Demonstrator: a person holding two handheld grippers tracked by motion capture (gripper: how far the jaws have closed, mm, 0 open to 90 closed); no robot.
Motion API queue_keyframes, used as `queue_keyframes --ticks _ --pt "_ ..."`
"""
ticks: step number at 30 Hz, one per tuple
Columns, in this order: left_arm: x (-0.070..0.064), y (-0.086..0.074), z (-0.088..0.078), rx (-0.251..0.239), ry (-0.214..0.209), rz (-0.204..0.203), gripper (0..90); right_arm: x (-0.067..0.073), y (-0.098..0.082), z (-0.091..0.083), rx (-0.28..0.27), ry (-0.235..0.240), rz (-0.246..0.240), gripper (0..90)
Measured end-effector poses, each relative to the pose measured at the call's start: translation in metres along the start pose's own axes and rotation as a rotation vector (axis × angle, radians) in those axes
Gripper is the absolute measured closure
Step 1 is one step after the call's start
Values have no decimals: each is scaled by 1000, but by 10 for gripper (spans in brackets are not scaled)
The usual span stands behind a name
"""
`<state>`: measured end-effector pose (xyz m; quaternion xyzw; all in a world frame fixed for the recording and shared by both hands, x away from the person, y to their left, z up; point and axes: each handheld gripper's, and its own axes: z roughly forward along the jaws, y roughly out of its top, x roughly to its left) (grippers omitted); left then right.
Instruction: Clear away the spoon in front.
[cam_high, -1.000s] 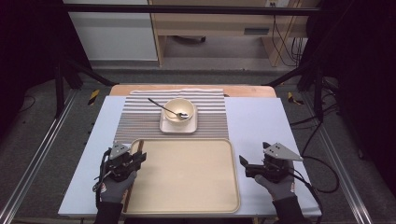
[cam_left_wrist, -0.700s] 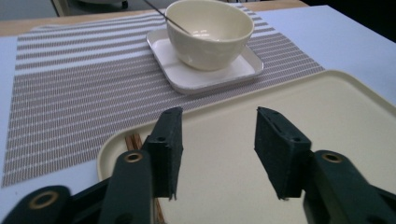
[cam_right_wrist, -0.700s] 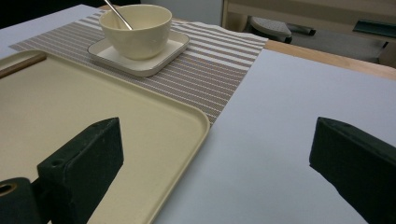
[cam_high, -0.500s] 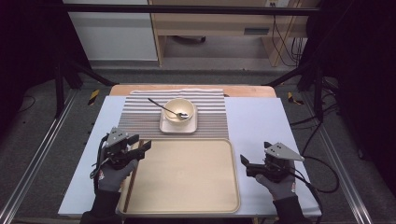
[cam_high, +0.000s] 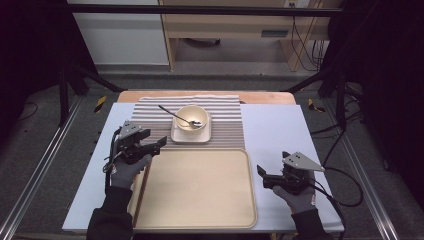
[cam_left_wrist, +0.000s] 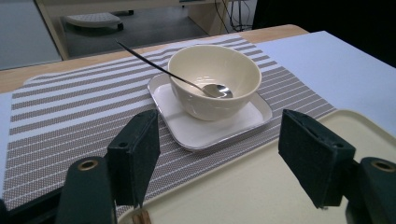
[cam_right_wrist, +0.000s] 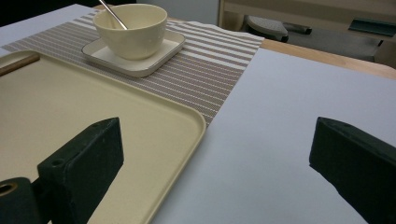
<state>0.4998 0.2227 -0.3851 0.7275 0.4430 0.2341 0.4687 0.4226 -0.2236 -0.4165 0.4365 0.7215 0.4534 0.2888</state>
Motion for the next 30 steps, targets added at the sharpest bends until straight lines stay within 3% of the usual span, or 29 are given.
queue_keyframes --ticks 9,11,13,21,22,30 --pt "10 12 21 15 17 13 275 -1 0 0 -1 -2 1 32" --pt "13 15 27 23 19 31 273 -1 0 0 -1 -2 3 32" --pt "16 17 34 26 7 13 266 -1 1 0 -4 -2 3 32" --pt "30 18 55 44 39 9 263 -1 0 0 -2 -1 3 32" --pt "34 17 60 39 42 -8 262 -1 0 0 -1 0 2 32" --pt "43 17 79 54 54 -8 259 0 -1 3 12 1 0 32"
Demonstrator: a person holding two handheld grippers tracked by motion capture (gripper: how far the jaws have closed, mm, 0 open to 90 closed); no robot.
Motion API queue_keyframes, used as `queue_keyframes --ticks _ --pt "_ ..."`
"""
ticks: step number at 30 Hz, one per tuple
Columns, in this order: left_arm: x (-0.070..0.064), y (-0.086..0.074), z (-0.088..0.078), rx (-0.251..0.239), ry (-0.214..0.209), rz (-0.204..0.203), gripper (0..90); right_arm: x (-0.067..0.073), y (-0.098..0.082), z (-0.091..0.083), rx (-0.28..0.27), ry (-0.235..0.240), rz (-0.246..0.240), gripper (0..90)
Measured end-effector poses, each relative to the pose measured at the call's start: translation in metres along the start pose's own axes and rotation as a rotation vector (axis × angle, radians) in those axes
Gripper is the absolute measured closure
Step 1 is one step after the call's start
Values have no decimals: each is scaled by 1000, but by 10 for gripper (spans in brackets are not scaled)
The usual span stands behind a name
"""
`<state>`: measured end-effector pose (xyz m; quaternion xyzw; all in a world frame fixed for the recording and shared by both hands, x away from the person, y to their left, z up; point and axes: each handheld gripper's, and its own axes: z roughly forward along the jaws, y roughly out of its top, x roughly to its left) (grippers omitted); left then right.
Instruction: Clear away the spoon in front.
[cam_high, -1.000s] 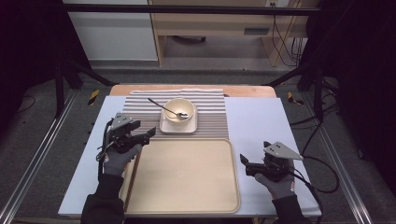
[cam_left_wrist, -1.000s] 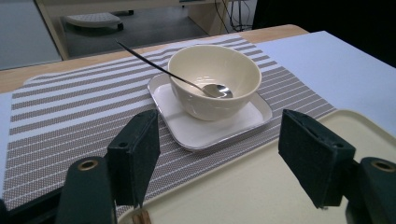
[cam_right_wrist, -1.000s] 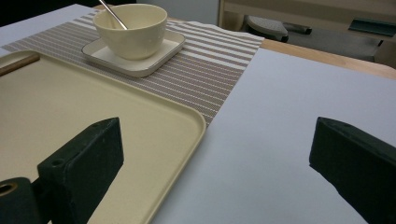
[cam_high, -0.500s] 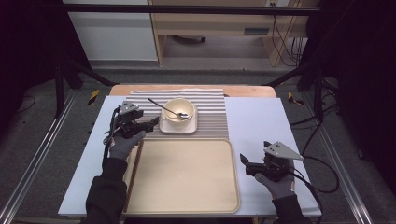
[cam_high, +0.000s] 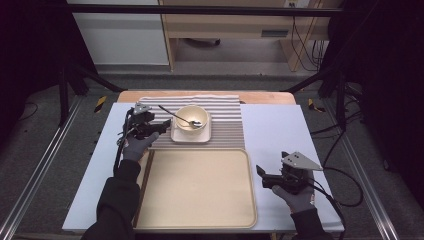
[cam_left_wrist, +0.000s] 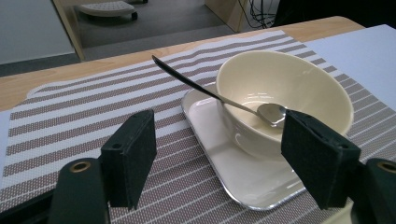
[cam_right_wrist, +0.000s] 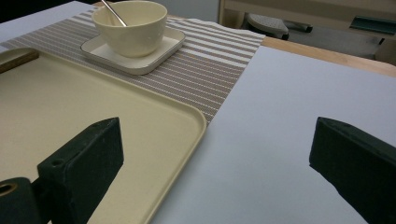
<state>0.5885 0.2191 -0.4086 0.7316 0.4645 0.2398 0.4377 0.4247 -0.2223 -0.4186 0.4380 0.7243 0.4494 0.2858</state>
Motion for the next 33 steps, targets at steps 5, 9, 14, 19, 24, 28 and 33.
queue_keyframes --ticks 5,9,14,19,24,28,33 --pt "3 1 16 17 -1 -9 255 0 0 1 4 -5 -6 32" --pt "2 3 25 26 -1 -8 255 0 -1 1 9 -6 -5 32" --pt "5 5 21 15 5 -5 263 0 -1 3 13 -6 -9 32" --pt "7 10 20 4 12 7 270 1 -1 3 13 -3 -8 32" --pt "9 15 30 1 27 1 282 1 -2 4 17 -4 -13 32" --pt "13 15 39 -3 32 -24 295 0 -2 4 17 -5 -11 32" --pt "13 16 47 -8 44 -27 318 0 -2 4 19 -7 -11 32"
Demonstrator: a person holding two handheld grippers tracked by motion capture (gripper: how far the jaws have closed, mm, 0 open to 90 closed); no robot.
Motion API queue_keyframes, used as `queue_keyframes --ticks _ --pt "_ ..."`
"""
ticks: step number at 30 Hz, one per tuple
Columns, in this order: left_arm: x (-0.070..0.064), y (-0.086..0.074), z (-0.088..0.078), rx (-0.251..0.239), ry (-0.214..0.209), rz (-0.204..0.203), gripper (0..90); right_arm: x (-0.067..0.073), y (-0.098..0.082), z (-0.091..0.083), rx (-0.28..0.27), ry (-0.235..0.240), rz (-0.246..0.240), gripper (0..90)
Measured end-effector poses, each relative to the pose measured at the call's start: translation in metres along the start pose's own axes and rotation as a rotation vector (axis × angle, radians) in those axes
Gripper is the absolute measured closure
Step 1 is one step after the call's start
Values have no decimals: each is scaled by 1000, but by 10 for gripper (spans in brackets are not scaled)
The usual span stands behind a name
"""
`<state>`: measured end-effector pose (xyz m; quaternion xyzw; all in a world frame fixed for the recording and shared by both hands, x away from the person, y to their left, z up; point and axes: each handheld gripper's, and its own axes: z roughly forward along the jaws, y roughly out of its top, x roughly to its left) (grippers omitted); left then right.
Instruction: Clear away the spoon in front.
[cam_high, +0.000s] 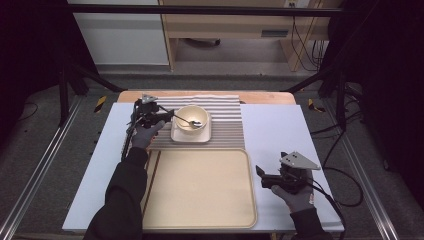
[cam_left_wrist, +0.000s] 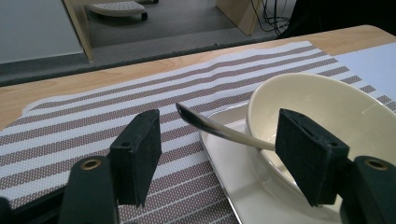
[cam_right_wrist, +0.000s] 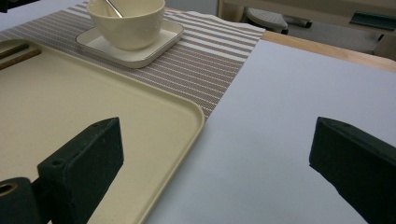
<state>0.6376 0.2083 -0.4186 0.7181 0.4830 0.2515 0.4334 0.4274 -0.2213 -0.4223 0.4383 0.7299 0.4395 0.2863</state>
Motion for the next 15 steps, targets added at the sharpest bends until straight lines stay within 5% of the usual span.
queue_keyframes --ticks 15 --pt "-1 0 6 24 -32 -23 593 0 0 0 4 -1 1 33"
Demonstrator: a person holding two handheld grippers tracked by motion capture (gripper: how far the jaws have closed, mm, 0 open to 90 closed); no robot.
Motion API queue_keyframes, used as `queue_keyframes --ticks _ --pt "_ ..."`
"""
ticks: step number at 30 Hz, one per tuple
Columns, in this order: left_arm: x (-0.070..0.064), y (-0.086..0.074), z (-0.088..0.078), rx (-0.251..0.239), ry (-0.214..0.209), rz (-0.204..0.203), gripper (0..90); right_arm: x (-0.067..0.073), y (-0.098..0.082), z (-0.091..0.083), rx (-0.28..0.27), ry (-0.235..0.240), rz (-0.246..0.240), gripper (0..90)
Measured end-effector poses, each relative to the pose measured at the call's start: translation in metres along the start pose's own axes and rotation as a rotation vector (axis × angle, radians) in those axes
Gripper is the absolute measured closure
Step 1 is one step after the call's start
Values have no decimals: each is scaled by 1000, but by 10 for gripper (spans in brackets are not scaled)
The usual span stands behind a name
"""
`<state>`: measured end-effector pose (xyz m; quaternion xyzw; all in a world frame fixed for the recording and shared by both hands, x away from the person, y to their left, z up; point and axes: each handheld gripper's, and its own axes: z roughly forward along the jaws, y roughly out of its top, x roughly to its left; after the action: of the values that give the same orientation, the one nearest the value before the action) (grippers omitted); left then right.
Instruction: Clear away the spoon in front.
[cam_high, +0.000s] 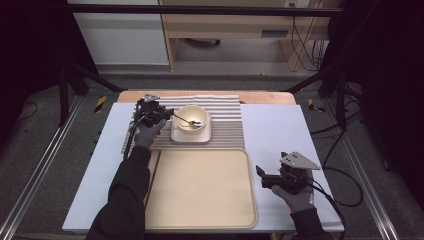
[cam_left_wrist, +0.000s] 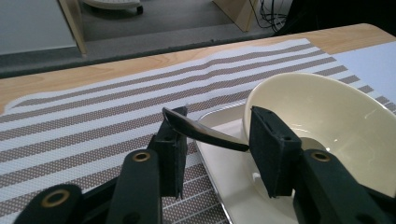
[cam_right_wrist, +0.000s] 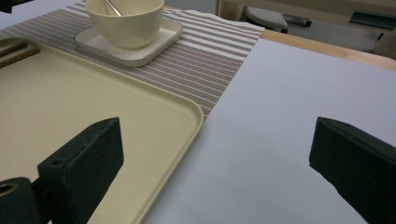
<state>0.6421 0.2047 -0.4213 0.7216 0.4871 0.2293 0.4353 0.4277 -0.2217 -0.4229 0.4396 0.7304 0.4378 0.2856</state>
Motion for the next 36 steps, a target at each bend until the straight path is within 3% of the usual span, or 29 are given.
queue_keyframes --ticks 9,27,36 --pt "-2 2 -5 3 -14 -15 661 0 0 0 1 -1 0 33" --pt "-33 17 -38 -68 -101 36 878 -2 0 -2 -6 -5 2 34" --pt "-39 20 -46 -80 -113 61 882 -1 0 -3 -7 0 7 35"
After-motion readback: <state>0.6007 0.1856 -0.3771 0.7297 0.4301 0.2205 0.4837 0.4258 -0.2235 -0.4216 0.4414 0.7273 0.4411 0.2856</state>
